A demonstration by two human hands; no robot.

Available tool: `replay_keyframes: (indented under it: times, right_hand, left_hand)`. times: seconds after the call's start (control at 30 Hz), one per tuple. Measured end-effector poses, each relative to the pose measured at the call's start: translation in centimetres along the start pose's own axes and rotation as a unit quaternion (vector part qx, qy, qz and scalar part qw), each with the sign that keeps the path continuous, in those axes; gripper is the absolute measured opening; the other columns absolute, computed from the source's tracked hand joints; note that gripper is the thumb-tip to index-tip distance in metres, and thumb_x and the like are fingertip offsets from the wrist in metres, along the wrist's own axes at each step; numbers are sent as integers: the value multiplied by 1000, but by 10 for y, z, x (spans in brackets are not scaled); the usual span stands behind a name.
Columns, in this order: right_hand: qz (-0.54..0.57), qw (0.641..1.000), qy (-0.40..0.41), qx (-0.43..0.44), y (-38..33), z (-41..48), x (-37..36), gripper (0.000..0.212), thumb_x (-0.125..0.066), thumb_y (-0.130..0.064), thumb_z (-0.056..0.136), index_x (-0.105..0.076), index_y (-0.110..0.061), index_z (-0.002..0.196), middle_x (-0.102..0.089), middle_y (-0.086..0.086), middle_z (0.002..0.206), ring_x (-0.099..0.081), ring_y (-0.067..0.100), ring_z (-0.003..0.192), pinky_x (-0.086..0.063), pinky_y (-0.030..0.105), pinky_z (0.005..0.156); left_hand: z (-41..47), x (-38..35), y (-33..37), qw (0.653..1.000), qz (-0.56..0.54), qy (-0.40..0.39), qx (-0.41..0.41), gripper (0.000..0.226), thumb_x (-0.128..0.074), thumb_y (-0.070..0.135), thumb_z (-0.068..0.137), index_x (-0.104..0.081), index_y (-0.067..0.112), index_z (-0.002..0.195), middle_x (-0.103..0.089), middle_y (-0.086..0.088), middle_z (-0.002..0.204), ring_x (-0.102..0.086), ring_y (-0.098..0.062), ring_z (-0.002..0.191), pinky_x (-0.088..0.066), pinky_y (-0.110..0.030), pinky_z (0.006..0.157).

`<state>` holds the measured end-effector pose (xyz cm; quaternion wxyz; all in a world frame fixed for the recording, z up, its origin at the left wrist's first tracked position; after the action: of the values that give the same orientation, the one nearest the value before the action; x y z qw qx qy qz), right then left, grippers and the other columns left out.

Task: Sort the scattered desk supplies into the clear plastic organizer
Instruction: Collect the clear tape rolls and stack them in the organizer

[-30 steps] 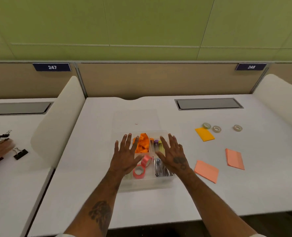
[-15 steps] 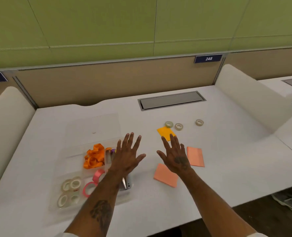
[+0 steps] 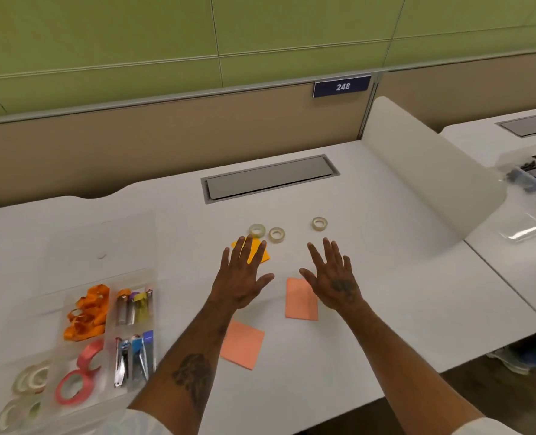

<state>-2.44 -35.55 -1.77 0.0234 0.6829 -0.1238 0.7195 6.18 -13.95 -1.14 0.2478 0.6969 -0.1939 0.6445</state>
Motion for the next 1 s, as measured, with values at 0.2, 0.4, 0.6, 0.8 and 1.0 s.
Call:
replay_keyframes:
  times: [0.2,0.4,0.6,0.8,1.0]
  right_hand:
    - [2,1000,-9,-19,25,21,-3,70,-25,-60,93,-18,-23,153,-14,17,159,-11,35,148,-27,56,112]
    - [39,998,-32,-29,42,57,-14,70,-28,-59,94,-14,-25,153,-6,14,161,-4,31,149,-25,53,115]
    - [33,998,-44,-13,54,95,-27,68,-42,-47,97,-14,-19,153,-10,16,160,-15,34,147,-34,48,113]
    - [34,998,-49,-13,61,133,-41,60,-45,-38,98,-24,-19,151,-15,18,159,-26,37,143,-34,48,110]
    - [11,998,-57,-32,67,155,-51,57,-44,-37,98,-28,-20,150,-29,18,153,-35,37,136,-33,49,108]
  left_hand:
    - [41,-6,12,1000,4,-22,-12,76,-19,66,95,8,28,155,9,-8,164,13,-26,150,2,-49,119]
    - [75,-9,9,999,0,-48,-20,76,-21,64,96,7,26,155,13,-6,163,15,-24,150,5,-49,119]
    - [106,-17,4,997,-4,-68,-27,75,-26,63,96,3,28,156,11,-5,164,9,-23,151,1,-48,121]
    - [126,-25,-4,997,0,-80,-21,75,-27,63,96,2,27,156,8,-5,164,8,-22,151,-1,-48,121]
    - [143,-29,-8,994,5,-94,-57,73,-42,48,97,2,34,155,5,-5,164,5,-24,151,-2,-49,120]
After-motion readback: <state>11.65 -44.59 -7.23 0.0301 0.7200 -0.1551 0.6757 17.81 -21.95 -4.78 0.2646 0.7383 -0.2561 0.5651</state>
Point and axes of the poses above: each hand's wrist, its own z-axis towards the middle knuckle, its own x-axis out of the back of the hand, y = z × x, the point moved 2 cm from there along z, towards the middle knuckle
